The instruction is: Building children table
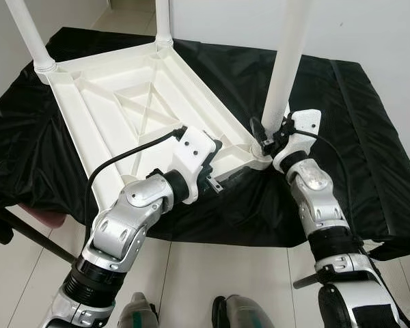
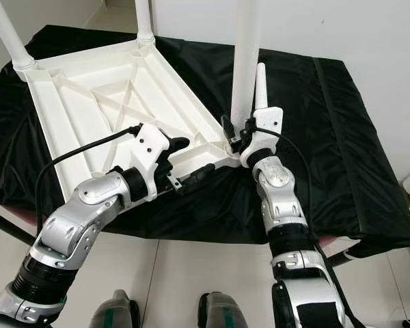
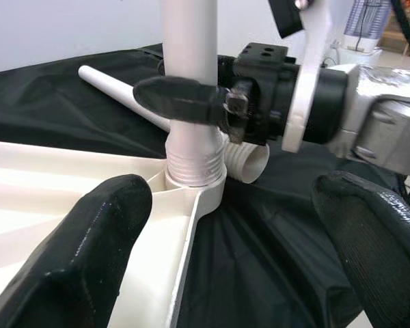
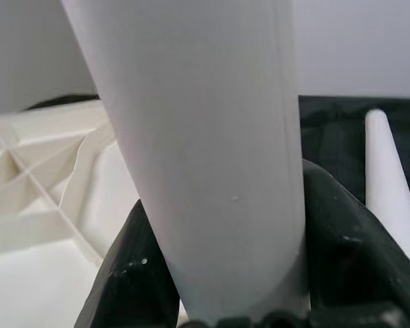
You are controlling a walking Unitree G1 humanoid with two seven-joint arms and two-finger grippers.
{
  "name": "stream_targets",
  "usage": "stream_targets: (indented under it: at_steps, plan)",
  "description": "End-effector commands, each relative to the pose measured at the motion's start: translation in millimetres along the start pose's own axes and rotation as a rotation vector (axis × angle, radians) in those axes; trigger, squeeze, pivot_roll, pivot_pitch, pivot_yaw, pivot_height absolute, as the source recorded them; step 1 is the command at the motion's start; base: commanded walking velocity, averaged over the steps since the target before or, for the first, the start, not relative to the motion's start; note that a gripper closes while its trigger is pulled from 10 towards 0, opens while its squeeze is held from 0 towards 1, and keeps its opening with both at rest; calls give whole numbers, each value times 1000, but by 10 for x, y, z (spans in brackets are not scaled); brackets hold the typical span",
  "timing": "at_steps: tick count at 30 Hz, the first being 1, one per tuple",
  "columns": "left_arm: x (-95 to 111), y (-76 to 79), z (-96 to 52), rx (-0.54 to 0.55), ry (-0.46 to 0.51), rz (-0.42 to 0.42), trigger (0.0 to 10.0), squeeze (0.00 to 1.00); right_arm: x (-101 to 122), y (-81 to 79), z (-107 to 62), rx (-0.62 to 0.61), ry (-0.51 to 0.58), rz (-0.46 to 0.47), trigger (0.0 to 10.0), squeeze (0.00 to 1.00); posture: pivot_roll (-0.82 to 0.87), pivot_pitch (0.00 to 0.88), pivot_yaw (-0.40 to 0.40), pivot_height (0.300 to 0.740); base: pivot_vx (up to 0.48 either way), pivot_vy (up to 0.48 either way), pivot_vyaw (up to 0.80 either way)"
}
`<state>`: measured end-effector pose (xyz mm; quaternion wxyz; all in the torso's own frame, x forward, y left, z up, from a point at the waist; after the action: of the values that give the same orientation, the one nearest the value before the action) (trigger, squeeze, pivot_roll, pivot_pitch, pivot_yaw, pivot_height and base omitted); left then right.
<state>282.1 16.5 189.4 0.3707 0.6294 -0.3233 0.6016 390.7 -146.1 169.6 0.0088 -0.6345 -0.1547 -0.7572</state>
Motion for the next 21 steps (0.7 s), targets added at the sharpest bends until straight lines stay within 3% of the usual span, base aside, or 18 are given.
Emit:
stream_targets:
  at_steps: [1,5,21]
  plan:
    - [15,60,-6,-44,-3,4,10000,0,-409,-10,-112,-23,-173,93,10000,0,-31,61,-12,740,0,0,0]
    - [19,65,-6,-46,-4,1,10000,0,-422,66,-119,-82,-180,152,10000,0,-31,62,-11,740,0,0,0]
    - [29,89,-9,-56,-5,0,10000,0,-592,203,-259,-240,-231,241,10000,0,-36,66,-3,740,0,0,0]
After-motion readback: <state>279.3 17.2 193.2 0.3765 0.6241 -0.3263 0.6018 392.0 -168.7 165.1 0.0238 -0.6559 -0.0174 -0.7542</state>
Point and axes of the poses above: a point about 5 cm out from each wrist's last joint towards the gripper, its own z axis pointing out of the wrist towards the gripper, its own x axis along the axis of the wrist's last joint, y = z × x, the point moved 4 cm from there along z, pointing out of the wrist towards the gripper, and after that the axes turned 10 degrees about -z, right-handed, at the moved point
